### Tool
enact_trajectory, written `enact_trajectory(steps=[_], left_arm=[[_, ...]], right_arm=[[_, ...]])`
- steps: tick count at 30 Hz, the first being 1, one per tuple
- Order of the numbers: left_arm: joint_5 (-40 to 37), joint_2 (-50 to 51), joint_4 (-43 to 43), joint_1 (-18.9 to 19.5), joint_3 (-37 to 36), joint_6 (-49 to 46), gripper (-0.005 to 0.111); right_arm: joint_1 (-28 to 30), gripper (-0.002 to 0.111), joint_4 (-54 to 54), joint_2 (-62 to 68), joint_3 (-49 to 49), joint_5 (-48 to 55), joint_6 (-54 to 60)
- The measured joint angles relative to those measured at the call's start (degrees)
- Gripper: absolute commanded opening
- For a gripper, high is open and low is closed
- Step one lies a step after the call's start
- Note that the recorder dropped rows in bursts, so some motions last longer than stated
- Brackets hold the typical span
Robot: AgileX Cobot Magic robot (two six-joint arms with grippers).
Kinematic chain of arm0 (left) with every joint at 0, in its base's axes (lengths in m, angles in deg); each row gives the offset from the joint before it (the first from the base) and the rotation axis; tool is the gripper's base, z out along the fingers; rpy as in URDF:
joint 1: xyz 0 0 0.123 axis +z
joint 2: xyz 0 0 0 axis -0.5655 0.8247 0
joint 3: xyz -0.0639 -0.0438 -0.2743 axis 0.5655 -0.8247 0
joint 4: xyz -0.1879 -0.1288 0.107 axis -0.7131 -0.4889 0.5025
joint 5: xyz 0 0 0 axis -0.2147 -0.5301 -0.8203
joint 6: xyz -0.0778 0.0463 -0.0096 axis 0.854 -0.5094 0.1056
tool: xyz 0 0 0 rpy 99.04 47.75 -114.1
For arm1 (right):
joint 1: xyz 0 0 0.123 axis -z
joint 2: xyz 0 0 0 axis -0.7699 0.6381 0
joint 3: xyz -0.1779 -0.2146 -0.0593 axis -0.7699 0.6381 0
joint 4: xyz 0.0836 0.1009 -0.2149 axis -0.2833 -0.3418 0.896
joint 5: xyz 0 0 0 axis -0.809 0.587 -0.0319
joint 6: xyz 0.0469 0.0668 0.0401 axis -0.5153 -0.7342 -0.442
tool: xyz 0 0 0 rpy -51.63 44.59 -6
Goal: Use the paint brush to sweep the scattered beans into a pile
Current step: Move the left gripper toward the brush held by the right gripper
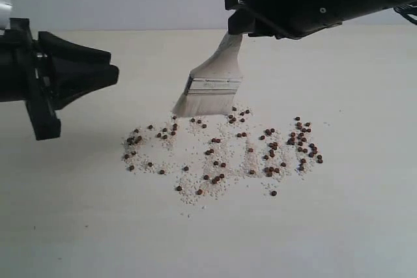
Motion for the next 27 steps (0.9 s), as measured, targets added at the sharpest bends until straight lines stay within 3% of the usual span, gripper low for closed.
enact_trajectory(steps=[5,10,16,27], left_arm=[[-4.16,2.76,-4.24,-4.97,0.61,-6.34,0.048],[-8.41,5.54,-11.23,-8.65,0.61,-11.65,0.063],[-9.94,9.2,-18.88,-12.33,1.46,-18.43,0.063],[-12.13,14.47,-22.99,-17.88,7.43,-20.48,0.063]], right_arm=[[0.0,0.0,1.96,1.8,-2.43,0.09,-2.47],[0.0,0.0,2.48,2.75,-3.73,0.09,-3.07],[0.0,0.0,2.58,2.89,-4.12,0.09,-3.07],[0.0,0.0,2.79,2.89,-4.24,0.41,-2.96]])
